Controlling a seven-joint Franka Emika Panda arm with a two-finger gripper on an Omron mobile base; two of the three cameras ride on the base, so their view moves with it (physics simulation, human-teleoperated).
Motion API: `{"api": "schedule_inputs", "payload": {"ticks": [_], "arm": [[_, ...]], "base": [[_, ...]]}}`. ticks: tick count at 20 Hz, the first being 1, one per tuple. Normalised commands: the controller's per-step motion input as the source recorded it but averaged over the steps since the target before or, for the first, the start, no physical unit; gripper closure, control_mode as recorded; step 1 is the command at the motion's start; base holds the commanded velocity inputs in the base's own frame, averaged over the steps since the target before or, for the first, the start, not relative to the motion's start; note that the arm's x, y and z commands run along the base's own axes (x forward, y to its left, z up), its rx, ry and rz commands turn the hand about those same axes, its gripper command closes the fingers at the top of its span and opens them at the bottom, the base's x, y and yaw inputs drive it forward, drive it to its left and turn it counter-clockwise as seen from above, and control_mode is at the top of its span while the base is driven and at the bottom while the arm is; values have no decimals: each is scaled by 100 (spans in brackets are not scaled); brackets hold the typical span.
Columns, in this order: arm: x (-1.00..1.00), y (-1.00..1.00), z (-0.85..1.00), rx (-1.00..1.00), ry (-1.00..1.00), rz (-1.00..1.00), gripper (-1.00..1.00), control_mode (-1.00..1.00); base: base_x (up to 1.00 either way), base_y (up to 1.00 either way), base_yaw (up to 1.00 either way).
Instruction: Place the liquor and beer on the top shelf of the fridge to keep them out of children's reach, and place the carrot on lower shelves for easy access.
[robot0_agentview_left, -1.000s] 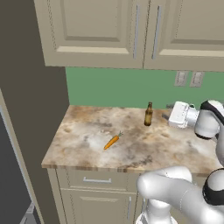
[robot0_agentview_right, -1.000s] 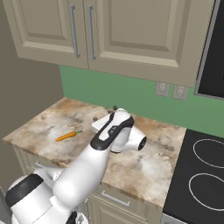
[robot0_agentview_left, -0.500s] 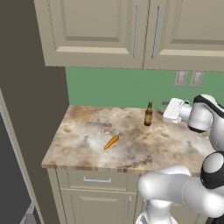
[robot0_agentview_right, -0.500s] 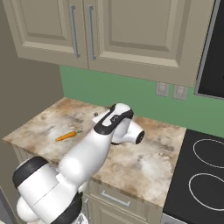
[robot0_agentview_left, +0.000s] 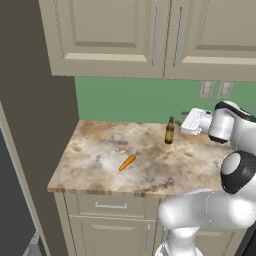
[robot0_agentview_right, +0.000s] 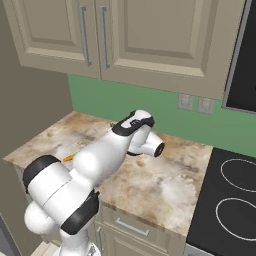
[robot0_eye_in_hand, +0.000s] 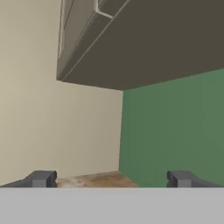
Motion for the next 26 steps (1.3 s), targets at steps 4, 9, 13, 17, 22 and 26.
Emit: {"api": "schedule_inputs", "payload": {"ticks": [4,9,13,17,22,26], "arm": [[24,-14,-4,0,0,-4,-100,-100],[23,-8,-11,0,0,-3,-100,-100],[19,0,-19,0,0,-1,-100,-100],[18,-1,-28,0,0,0,-100,-100],[19,-8,-24,0,0,0,-100,-100],[18,-15,-17,0,0,0,-100,-100]], "base": [[0,0,0],[0,0,0],[0,0,0],[0,0,0],[0,0,0],[0,0,0]]}}
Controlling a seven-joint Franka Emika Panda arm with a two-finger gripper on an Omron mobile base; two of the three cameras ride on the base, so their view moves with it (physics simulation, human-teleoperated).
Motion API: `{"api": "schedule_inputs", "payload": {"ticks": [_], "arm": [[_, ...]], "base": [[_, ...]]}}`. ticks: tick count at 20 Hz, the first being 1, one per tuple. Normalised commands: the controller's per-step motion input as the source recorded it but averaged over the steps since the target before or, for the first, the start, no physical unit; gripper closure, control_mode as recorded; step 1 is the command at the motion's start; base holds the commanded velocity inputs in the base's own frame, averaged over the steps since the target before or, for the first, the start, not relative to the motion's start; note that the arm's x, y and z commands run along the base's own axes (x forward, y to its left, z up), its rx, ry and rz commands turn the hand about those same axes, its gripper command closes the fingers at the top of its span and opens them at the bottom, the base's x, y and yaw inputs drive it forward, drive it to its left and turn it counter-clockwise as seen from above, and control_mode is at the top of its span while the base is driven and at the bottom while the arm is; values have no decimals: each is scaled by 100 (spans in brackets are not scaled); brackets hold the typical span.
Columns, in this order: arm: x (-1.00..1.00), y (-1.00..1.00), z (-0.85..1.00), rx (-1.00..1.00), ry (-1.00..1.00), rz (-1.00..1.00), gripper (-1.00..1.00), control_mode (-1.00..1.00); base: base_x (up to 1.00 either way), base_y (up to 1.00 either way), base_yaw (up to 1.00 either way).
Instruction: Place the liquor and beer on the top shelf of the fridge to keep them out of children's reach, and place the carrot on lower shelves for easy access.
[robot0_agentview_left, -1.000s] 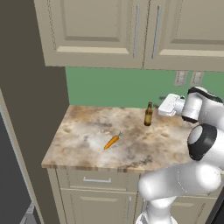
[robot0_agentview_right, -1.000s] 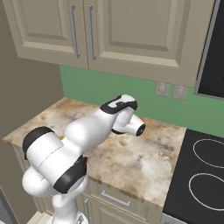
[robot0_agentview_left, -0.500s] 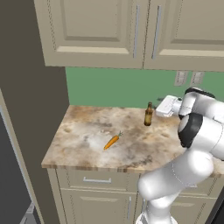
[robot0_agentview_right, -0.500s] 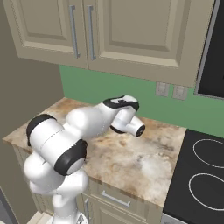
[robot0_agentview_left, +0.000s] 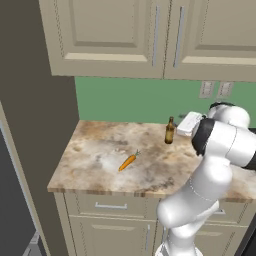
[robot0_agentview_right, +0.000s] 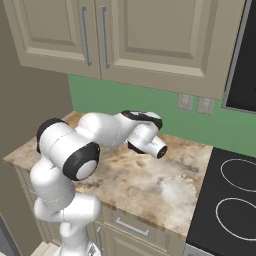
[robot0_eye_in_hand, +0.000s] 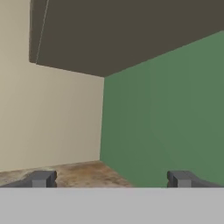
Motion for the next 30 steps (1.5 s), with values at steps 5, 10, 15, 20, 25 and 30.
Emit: {"api": "schedule_inputs", "payload": {"ticks": [5,10,15,20,25,30], "arm": [[19,-14,-14,0,0,0,-100,-100],[8,0,-12,0,3,0,-100,-100],[9,0,-15,0,6,0,-100,-100],[15,0,-16,0,5,0,-100,-100],[15,0,-20,0,4,0,-100,-100],[14,0,-23,0,2,0,-100,-100]], "base": [[0,0,0],[0,0,0],[0,0,0],[0,0,0],[0,0,0],[0,0,0]]}}
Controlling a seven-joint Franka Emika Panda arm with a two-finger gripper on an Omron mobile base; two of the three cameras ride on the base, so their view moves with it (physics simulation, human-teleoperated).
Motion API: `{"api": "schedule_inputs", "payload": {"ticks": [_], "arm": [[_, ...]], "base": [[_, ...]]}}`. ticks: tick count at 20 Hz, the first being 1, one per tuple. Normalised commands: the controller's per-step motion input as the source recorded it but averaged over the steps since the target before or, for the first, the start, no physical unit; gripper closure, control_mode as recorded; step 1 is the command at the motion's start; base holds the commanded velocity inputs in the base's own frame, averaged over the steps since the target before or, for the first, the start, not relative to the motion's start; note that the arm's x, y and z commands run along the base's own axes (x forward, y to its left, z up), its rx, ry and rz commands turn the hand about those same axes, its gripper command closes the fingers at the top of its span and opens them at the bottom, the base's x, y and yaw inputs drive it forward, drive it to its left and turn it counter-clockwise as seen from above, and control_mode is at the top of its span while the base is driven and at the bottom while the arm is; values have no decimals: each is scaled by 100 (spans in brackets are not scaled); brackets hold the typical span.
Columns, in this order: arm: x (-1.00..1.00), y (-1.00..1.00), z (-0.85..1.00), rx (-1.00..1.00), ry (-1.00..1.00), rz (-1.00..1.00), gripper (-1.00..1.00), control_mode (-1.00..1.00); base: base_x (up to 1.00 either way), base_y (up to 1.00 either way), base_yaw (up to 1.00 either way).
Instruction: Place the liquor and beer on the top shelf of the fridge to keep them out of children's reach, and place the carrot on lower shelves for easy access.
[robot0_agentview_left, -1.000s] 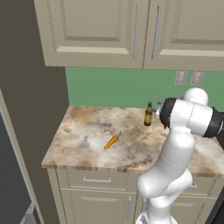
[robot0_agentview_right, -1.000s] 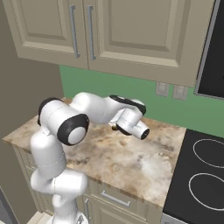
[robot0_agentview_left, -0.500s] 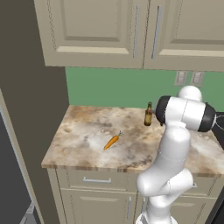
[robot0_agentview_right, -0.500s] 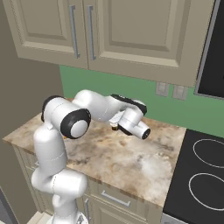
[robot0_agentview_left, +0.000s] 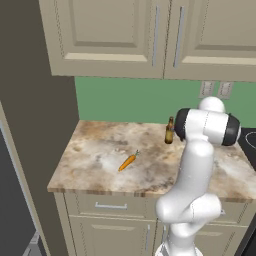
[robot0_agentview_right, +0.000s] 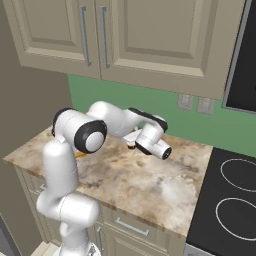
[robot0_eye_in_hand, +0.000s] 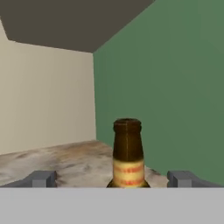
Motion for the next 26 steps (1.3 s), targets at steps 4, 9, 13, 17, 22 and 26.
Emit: {"api": "schedule_inputs", "payload": {"ticks": [4,9,13,17,22,26], "arm": [[14,0,-24,0,1,0,-100,-100],[16,0,-19,0,1,0,-100,-100],[16,2,-9,-1,2,0,-100,-100],[13,6,-1,0,4,0,-100,-100],[2,15,0,-2,5,0,-100,-100],[0,20,0,-3,5,0,-100,-100]], "base": [[0,0,0],[0,0,0],[0,0,0],[0,0,0],[0,0,0],[0,0,0]]}}
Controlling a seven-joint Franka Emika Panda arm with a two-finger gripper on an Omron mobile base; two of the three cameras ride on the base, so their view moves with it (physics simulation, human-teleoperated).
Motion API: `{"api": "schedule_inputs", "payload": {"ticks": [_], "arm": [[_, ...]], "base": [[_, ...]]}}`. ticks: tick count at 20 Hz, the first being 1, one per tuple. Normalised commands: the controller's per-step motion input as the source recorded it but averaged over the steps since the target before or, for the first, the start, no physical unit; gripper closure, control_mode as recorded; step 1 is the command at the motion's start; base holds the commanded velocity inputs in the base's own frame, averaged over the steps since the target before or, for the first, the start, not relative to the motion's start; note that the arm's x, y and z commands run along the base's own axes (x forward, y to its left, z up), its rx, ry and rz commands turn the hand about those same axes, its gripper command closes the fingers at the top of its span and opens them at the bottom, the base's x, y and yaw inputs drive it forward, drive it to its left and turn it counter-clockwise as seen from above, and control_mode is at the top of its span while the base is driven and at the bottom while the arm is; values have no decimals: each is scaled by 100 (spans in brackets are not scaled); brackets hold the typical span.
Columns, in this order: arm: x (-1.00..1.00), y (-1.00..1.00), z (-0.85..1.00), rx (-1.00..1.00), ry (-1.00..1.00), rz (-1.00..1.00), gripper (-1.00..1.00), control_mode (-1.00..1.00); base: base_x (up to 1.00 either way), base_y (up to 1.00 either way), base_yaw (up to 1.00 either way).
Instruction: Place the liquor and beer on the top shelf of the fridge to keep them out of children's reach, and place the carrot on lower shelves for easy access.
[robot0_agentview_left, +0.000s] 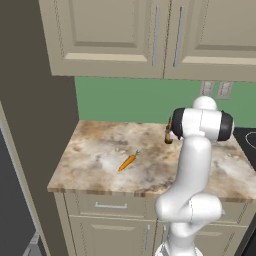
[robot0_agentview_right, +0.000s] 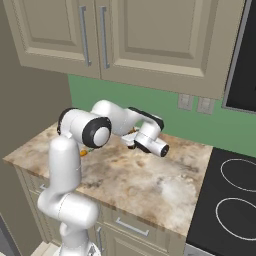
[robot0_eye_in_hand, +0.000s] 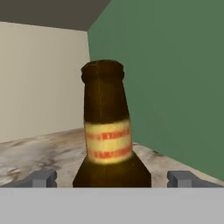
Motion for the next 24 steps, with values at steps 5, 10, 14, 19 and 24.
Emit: {"api": "schedule_inputs", "payload": {"ticks": [5,10,14,19,24], "arm": [[0,15,0,-2,4,0,-100,-100],[10,0,0,0,1,0,-100,-100],[14,0,0,0,1,0,100,-100],[7,0,0,0,0,0,100,-100],[-17,0,2,0,0,0,100,-100]], "base": [[0,0,0],[0,0,0],[0,0,0],[0,0,0],[0,0,0]]}}
